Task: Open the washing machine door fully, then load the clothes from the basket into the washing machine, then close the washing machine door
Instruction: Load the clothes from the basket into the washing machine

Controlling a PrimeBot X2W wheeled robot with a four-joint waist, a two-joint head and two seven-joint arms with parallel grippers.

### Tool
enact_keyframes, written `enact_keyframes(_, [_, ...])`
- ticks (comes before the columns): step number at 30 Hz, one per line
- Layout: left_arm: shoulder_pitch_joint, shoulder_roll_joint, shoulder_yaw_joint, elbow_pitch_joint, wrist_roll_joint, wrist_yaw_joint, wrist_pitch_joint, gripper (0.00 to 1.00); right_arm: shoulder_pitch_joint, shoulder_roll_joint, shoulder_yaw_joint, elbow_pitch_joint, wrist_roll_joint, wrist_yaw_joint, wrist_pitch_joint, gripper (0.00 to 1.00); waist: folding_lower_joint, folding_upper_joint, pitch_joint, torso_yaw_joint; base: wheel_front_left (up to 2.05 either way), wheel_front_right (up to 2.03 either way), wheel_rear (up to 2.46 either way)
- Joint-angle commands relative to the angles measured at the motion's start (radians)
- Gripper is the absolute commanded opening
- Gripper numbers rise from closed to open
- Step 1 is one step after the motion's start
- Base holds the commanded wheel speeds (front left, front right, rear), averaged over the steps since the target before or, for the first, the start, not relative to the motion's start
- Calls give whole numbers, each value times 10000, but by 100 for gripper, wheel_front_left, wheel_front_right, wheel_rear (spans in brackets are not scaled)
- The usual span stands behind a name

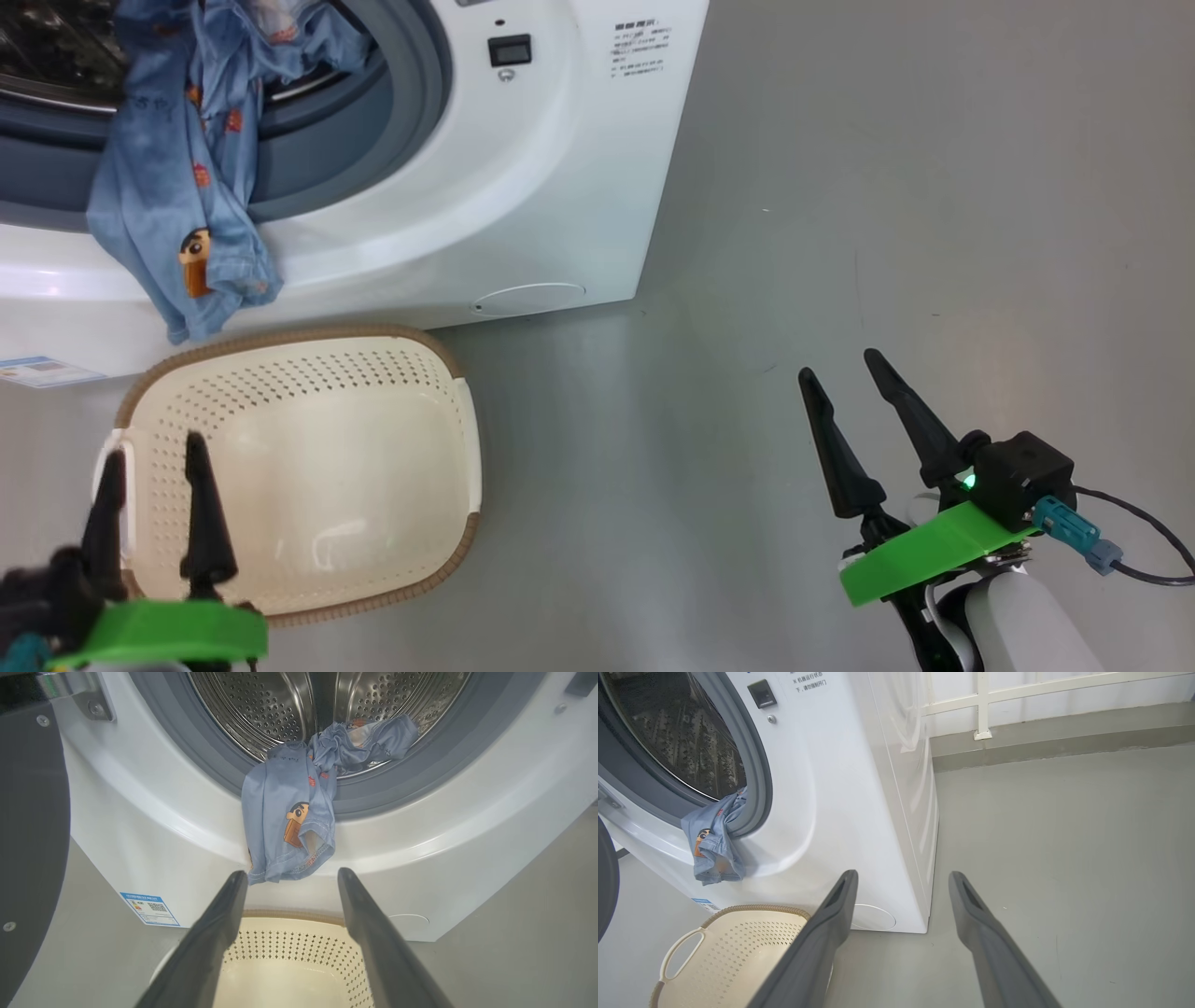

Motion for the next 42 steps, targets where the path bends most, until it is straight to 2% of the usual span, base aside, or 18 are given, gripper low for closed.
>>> enact_keyframes(1, [270, 173, 235, -338, -165, 171, -53, 100, 212, -9, 263, -221, 14, 16, -48, 100, 0, 0, -9, -3, 0, 0, 0])
enact_keyframes(9, [909, 171, 43, -728, -249, 540, -53, 100, 227, -22, 278, -167, 71, 16, -48, 100, 0, 0, -98, -13, 0, 0, 0])
enact_keyframes(25, [995, 170, -258, -603, -147, 542, -53, 100, 302, -66, 309, -132, 72, 16, -48, 100, 0, 0, -219, -53, 0, 0, 0])
enact_keyframes(33, [-28, 183, -103, -169, 39, 323, -53, 100, 227, -43, 329, -130, 98, 16, -48, 100, 0, 0, -55, -62, 0, 0, 0])
enact_keyframes(42, [-1470, 672, 210, 808, 173, 59, -53, 100, 76, 10, 434, -111, 134, 16, -48, 100, 0, 0, 184, -375, 0, 0, 0])
